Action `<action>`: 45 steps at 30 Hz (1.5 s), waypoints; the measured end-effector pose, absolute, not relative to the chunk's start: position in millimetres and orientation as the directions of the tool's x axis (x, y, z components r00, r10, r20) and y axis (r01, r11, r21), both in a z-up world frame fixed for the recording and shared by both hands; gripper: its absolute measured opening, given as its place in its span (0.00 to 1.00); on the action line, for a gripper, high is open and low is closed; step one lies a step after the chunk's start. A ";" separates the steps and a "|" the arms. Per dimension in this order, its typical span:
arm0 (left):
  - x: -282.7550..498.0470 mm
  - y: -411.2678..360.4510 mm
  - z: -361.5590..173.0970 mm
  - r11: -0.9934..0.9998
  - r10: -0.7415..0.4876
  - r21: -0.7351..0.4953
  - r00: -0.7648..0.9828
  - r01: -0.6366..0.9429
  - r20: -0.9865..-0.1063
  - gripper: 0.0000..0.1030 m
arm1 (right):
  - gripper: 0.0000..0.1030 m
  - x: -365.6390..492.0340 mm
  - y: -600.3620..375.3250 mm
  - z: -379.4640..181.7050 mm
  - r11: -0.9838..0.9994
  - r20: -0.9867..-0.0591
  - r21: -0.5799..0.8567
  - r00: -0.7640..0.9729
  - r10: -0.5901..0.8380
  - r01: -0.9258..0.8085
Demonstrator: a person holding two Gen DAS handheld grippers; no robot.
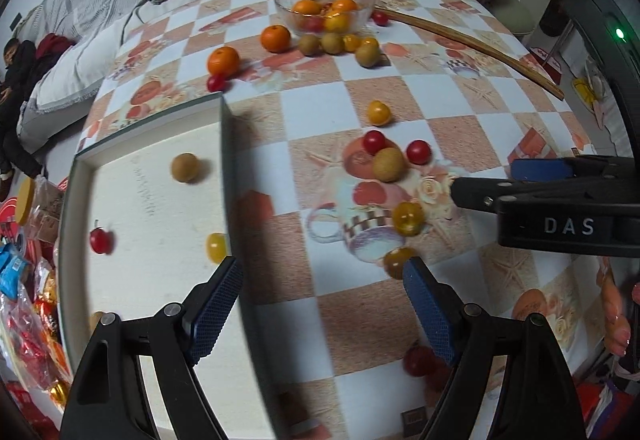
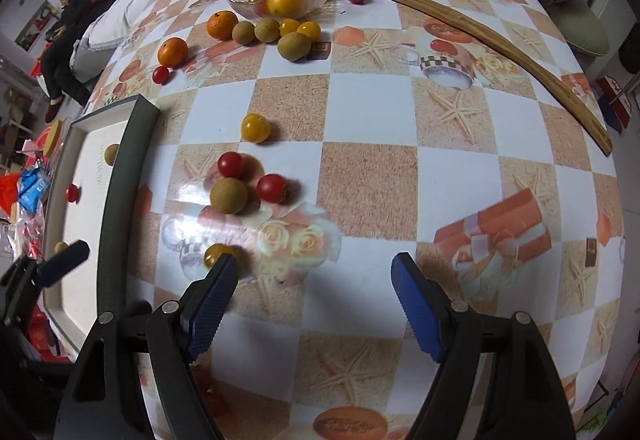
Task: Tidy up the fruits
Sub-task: 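Move both tools back to the fruit near the cup print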
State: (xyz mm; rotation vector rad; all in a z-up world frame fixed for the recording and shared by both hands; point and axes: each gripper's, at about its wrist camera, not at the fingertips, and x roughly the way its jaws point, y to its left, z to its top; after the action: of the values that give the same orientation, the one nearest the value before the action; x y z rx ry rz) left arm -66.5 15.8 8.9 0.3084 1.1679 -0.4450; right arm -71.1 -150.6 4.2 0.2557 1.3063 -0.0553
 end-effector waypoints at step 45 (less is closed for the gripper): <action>-67.1 7.0 1.7 0.896 -0.275 -0.160 0.234 0.414 -0.932 0.22 | 0.22 -48.9 -141.7 6.9 0.973 -0.933 0.231 0.287 0.218 0.012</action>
State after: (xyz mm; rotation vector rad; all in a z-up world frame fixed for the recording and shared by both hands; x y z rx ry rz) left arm -67.1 7.0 1.7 0.1295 1.2482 -0.4741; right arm -48.9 -141.7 6.9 0.2082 1.2752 0.1383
